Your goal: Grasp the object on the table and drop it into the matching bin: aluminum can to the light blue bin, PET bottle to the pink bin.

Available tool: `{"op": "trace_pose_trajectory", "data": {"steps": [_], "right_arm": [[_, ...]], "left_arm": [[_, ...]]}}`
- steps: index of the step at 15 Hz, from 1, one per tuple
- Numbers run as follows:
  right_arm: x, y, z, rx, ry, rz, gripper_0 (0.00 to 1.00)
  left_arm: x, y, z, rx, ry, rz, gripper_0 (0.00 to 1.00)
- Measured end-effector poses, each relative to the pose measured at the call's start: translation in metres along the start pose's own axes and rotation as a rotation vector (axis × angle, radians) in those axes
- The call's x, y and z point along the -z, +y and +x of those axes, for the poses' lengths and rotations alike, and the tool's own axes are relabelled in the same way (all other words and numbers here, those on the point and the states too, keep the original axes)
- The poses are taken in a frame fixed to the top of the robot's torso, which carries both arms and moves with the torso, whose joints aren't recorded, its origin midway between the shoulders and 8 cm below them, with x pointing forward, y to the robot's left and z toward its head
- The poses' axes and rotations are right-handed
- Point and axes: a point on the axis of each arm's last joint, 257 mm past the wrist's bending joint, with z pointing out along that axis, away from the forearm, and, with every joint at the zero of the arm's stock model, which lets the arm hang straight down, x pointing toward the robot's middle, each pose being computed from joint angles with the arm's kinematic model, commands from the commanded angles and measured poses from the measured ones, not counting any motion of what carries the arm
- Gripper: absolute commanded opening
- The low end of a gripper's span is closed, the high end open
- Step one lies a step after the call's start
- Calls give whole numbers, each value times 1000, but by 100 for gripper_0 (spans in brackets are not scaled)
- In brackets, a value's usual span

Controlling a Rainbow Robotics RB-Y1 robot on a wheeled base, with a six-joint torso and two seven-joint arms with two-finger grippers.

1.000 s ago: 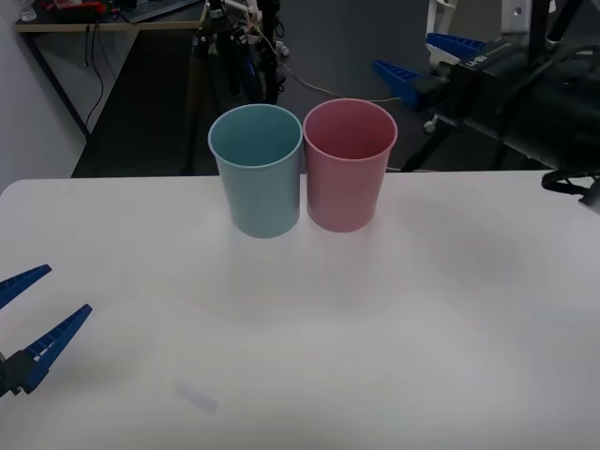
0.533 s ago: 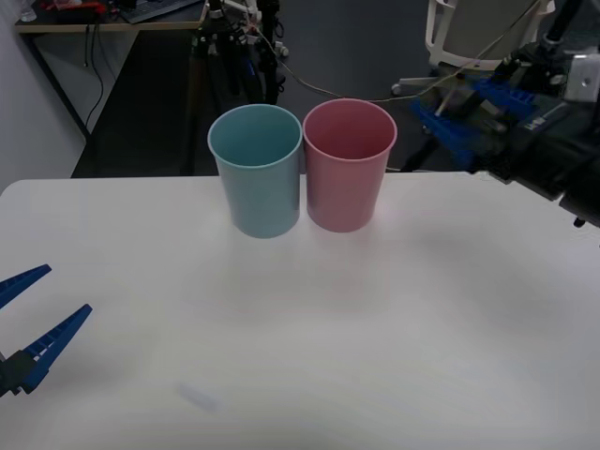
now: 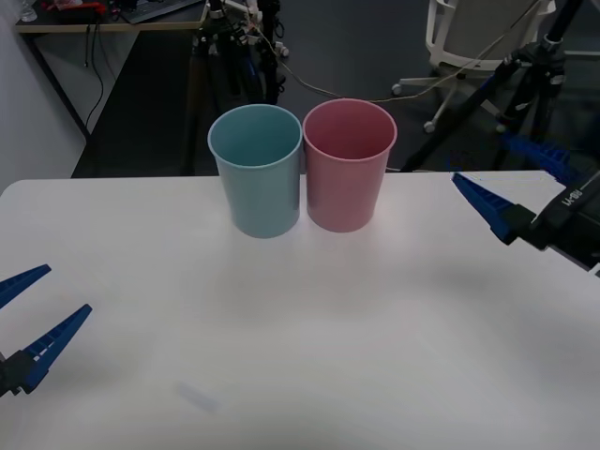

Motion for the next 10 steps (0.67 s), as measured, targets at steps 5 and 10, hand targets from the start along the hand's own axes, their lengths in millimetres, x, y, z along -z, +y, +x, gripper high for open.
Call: {"op": "trace_pose_trajectory", "data": {"steps": [5,10], "right_arm": [[41,7,38,-34,26,-9,100],[64,14,78,-14,49,-39,100]], "left_arm": [[0,0,0,0,0,0,100],[0,0,0,0,0,0,100]]}}
